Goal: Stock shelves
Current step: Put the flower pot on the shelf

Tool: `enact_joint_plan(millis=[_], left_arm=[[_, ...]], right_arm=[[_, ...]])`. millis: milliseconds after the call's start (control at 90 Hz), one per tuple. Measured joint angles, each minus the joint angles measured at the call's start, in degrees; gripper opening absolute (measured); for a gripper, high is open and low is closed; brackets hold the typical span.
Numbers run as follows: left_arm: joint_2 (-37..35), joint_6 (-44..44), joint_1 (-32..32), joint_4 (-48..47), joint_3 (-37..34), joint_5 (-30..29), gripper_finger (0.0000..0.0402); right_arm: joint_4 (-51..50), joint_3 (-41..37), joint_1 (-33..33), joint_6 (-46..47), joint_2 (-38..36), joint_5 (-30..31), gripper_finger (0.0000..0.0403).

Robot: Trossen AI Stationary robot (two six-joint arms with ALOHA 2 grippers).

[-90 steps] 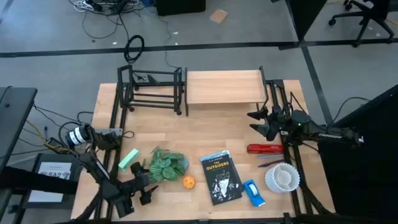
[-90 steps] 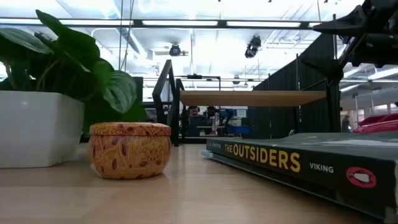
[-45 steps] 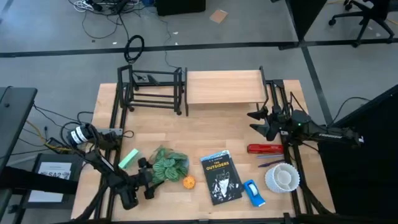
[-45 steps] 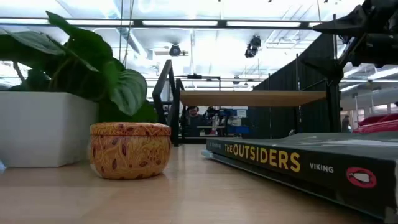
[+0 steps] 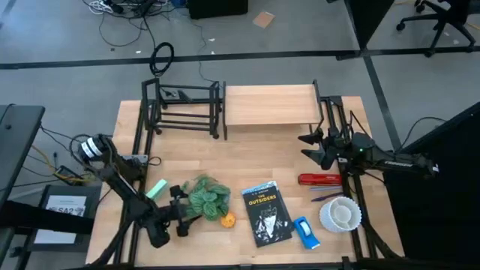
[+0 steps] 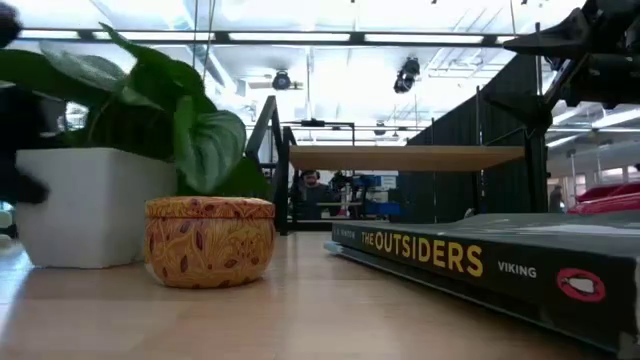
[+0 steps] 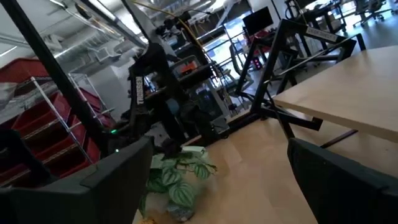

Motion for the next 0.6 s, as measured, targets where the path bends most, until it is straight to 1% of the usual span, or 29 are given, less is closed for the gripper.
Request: enact_joint_plan(millis=[289,444,522,600], left_arm=[[-0.06,12.75,7.22,7.23,0.00,12.42,0.0353],[-1.42,14.49,9.12,8.53,-0.02,18.90,0.0351],[-2.48,14.63,9.16,12.79,-0.01,21.93,0.0348],[-2.92,15.93,9.12,15.46,0.09,22.53,0.0345]], right_arm=[[0.00,0.00,-0.01,-0.01,0.01,-0.01,0.0346],[0.00,-0.01,0.00,-0.01,0.00,0.00,0.0346],[0.00,-0.01,0.01,-0.01,0.02,0.01,0.0346],[0.00,0.01,0.01,-0.01,0.00,0.00,0.0346]])
